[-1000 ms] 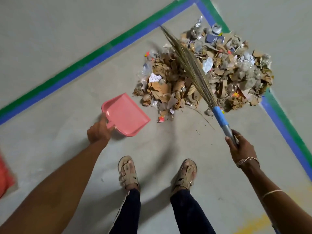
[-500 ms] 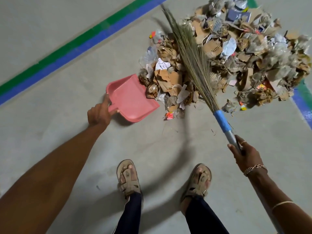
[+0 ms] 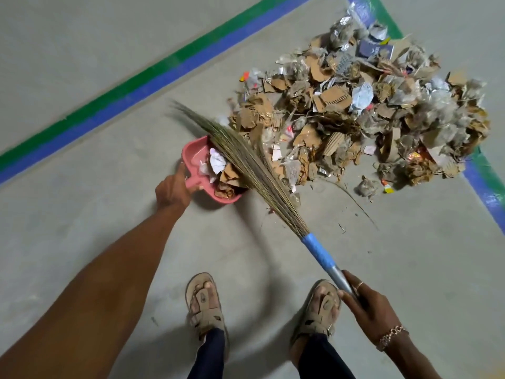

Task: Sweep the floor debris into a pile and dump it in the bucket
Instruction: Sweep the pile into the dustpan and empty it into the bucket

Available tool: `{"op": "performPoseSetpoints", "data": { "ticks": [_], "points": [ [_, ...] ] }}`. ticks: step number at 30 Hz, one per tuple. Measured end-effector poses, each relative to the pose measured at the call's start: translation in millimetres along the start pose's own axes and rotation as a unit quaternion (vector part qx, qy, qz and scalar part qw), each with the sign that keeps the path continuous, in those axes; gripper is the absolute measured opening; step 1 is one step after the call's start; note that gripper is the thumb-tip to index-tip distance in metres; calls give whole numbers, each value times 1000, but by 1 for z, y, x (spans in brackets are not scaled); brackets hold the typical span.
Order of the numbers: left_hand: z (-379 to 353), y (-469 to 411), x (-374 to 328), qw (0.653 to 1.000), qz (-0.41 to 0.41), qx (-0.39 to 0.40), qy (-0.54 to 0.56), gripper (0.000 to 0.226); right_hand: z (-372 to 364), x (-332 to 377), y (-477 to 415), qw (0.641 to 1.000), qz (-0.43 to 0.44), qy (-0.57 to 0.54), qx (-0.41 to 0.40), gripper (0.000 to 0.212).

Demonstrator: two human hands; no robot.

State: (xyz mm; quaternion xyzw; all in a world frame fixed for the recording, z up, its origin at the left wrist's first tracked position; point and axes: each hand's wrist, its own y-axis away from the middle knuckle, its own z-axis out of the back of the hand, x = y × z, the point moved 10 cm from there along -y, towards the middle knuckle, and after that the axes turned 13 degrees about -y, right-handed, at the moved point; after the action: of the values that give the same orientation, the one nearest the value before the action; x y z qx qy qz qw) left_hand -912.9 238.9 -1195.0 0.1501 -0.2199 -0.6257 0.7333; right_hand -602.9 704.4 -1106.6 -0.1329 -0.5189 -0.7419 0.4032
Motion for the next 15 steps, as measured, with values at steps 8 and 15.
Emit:
{"op": "performPoseSetpoints", "data": {
  "ticks": [8,15],
  "points": [
    [0,7,-2,1000,6,-15,-6,61,37,-1,20,991,-16,-47,-122,44],
    [-9,15,-5,1000,-1,-24,4,57,38,-15,-25,990,-73,4,-118,48]
  ]
}}
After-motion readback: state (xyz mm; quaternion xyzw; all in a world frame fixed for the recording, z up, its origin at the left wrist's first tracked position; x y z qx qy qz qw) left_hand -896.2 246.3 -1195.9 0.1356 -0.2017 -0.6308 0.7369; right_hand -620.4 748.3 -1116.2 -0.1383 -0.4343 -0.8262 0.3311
